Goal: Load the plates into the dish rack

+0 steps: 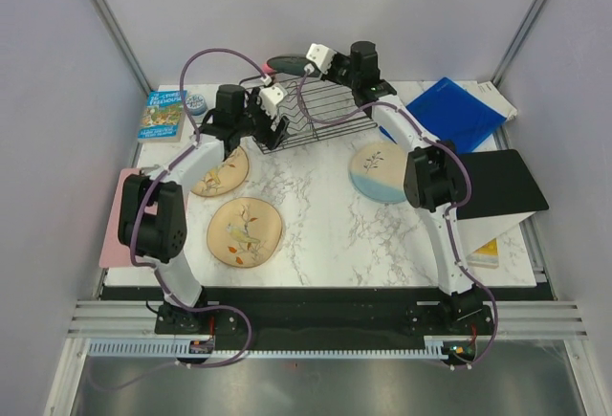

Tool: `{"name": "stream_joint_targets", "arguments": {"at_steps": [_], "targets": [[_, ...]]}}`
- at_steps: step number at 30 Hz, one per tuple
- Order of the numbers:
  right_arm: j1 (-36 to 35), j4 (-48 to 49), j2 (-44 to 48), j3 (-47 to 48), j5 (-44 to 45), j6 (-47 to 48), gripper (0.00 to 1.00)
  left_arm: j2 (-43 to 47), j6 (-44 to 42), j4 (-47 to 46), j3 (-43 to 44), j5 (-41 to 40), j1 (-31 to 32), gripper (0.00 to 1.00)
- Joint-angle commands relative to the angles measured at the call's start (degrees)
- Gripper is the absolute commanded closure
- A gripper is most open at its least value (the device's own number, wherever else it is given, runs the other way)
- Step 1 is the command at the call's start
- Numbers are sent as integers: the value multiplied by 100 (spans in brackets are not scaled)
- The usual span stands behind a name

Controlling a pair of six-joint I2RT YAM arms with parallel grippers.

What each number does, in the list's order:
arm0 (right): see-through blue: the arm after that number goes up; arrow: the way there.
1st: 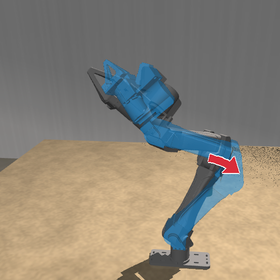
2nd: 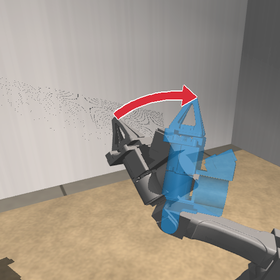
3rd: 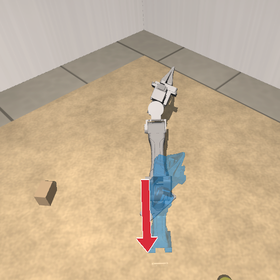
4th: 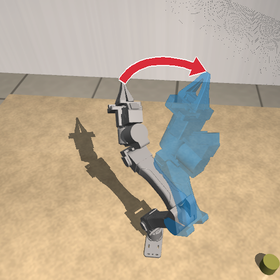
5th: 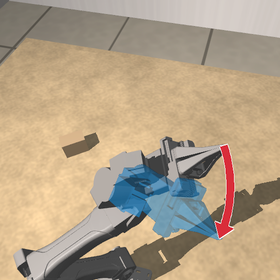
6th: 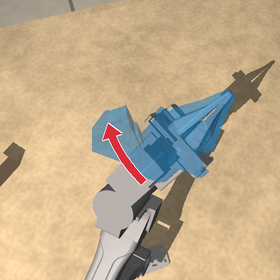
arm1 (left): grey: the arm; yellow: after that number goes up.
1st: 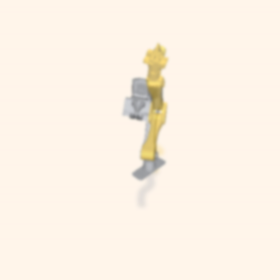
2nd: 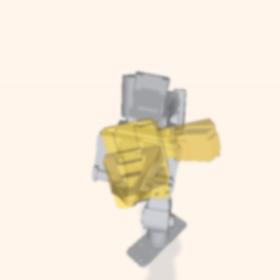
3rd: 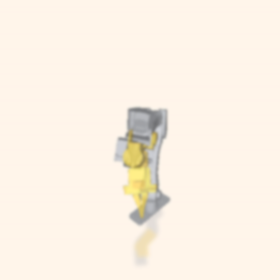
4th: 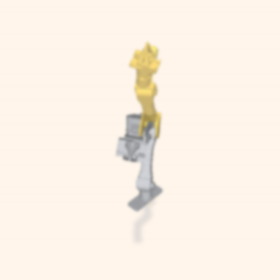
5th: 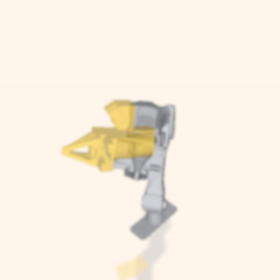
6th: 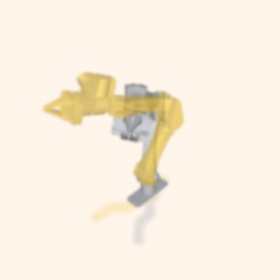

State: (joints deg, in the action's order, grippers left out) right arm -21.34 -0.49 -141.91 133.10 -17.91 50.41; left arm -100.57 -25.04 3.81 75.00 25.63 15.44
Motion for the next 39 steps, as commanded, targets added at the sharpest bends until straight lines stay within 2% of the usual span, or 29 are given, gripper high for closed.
{"name": "stream_joint_targets", "arguments": {"at_steps": [1, 8, 11, 14, 16, 17, 20, 23, 28, 29, 39], "targets": [[34, 1482, 910, 199, -55, -339, 100, -304, -738, 109, 497, 319, 3, 14], [60, 1543, 963, 269, 7, -409, 100, -287, -941, 523, 445, 619, 29, 16], [78, 1552, 989, 243, 121, -523, 100, -462, -1003, 786, 568, 645, 38, 16], [86, 1561, 998, 243, 183, -611, 100, -840, -1126, 1129, 831, 707, 47, 19], [86, 1517, 1025, 243, 192, -586, 100, -1025, -1266, 1244, 954, 820, 47, 30], [95, 1500, 1042, 234, 183, -577, 100, -1043, -1293, 1279, 964, 873, 47, 41], [139, 1386, 1104, 208, 69, -533, 100, -973, -1407, 1367, 920, 1075, 47, 56], [209, 1166, 1130, 216, -81, -497, 100, -806, -1582, 1499, 780, 1313, 47, 76], [324, 806, 1130, 252, -361, -506, 100, -551, -1820, 1622, 446, 1524, 47, 91], [315, 762, 1130, 260, -414, -497, 100, -507, -1838, 1640, 419, 1550, 47, 97], [332, 410, 946, 559, -854, -462, 100, -112, -2980, 2273, 111, 2130, 134, 98]]}}
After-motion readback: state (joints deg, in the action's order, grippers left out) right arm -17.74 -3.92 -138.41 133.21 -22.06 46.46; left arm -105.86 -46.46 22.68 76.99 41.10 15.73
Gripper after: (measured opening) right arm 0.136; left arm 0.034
